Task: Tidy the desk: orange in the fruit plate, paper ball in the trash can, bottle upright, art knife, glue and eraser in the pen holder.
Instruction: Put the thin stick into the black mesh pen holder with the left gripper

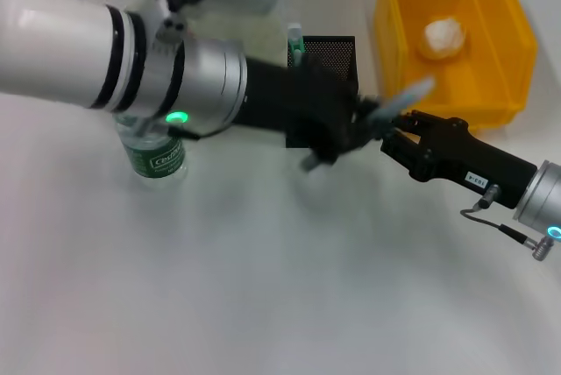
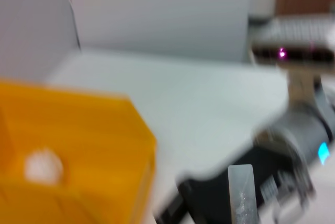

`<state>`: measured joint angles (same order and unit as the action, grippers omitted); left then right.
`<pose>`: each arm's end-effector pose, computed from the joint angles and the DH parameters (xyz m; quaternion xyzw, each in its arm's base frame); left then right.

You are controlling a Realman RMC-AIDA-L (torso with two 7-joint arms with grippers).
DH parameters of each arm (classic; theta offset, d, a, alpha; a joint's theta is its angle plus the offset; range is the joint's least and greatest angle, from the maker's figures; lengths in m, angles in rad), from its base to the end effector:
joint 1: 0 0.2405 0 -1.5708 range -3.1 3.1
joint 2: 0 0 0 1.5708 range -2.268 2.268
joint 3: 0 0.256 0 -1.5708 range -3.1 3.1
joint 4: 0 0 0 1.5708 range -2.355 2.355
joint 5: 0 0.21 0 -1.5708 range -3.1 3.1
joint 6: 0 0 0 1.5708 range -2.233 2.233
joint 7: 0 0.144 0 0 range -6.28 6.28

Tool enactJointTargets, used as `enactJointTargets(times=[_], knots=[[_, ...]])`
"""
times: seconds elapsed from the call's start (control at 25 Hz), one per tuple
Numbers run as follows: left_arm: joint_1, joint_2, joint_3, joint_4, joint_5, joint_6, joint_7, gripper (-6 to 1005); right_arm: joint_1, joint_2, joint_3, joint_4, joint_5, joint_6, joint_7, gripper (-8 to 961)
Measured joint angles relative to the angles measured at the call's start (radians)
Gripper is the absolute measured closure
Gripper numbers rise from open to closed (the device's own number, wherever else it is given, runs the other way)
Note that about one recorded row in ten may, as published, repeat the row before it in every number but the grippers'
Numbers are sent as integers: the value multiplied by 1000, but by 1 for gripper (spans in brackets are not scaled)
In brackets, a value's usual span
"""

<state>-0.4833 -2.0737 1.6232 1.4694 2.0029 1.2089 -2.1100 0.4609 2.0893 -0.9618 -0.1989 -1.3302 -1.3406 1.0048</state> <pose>-0.0900 0.3264 -0.0413 -0.9883 -0.0667 -0.0896 0.1036 0.2860 0.3029 -0.0580 -0.8509 0.2986 0.3627 0.2351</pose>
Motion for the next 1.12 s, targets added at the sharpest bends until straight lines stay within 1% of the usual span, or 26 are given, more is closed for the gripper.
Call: enactJointTargets(times=[0.04, 0.08, 0.12, 0.16, 0.2, 0.24, 0.28, 0.32, 0.36, 0.4, 0.44, 0.48, 0.52, 0.56, 0.6, 0.64, 0.68, 0.8, 0.84, 0.88, 0.96, 1.0, 1.04, 1.12], knots=[[14, 0, 0, -16, -77, -46, 71, 820, 2, 0, 0, 6, 0, 0, 0, 648], [26, -1, 2, -54, -191, -88, 172, 820, 3, 0, 0, 13, 0, 0, 0, 648], [26, -1, 2, -54, -191, -88, 172, 820, 3, 0, 0, 13, 0, 0, 0, 648], [29, -2, 4, -69, -234, -103, 208, 819, 3, 0, 0, 15, 0, 0, 0, 648], [29, -2, 4, -69, -234, -103, 208, 819, 3, 0, 0, 15, 0, 0, 0, 648], [36, -3, 10, -128, -365, -156, 305, 819, 2, 0, 0, 19, 0, 0, 0, 648], [36, -3, 10, -128, -365, -156, 305, 818, 2, 0, 0, 19, 0, 0, 0, 648], [41, -4, 13, -187, -478, -195, 399, 818, 1, 0, 0, 27, 0, -1, 0, 648], [41, -4, 13, -187, -478, -195, 399, 818, 1, 0, 0, 27, 0, -1, 0, 648], [42, -4, 14, -223, -542, -209, 455, 818, 1, 0, 0, 31, 0, -2, 0, 648], [39, -5, 14, -279, -635, -219, 543, 817, 0, 0, 0, 36, 0, -4, 0, 647], [39, -5, 14, -279, -635, -219, 543, 817, 0, 0, 0, 36, 0, -4, 0, 647], [36, -5, 15, -350, -755, -226, 650, 817, -1, 0, 0, 39, 0, -3, 0, 647], [36, -5, 15, -350, -755, -226, 650, 817, -1, 0, 0, 39, 0, -3, 0, 647], [35, -5, 19, -393, -837, -229, 729, 817, -1, 0, 0, 41, 0, -3, 0, 647], [34, -6, 39, -468, -977, -231, 870, 816, -1, 0, -1, 43, 0, -3, 0, 647], [34, -6, 39, -468, -977, -231, 870, 816, -1, 0, -1, 43, 0, -3, 0, 647], [29, -6, 95, -574, -1219, -228, 1100, 815, -1, 0, -1, 44, 0, -5, 0, 647], [23, -6, 133, -619, -1319, -228, 1203, 815, -1, 0, -2, 44, 0, -6, 0, 647], [23, -6, 133, -619, -1319, -228, 1203, 815, -1, 0, -2, 44, 0, -6, 0, 647], [8, -6, 169, -663, -1394, -232, 1282, 814, -1, 0, -2, 51, 0, -7, 0, 647], [8, -6, 169, -663, -1394, -232, 1282, 814, 0, 1, -1, 54, 0, -7, 0, 647], [-29, -6, 219, -727, -1480, -234, 1352, 814, 2, 1, -1, 56, 0, -7, 0, 647], [-64, -6, 253, -781, -1539, -241, 1386, 813, 3, 1, -1, 58, 0, -8, 0, 647]])
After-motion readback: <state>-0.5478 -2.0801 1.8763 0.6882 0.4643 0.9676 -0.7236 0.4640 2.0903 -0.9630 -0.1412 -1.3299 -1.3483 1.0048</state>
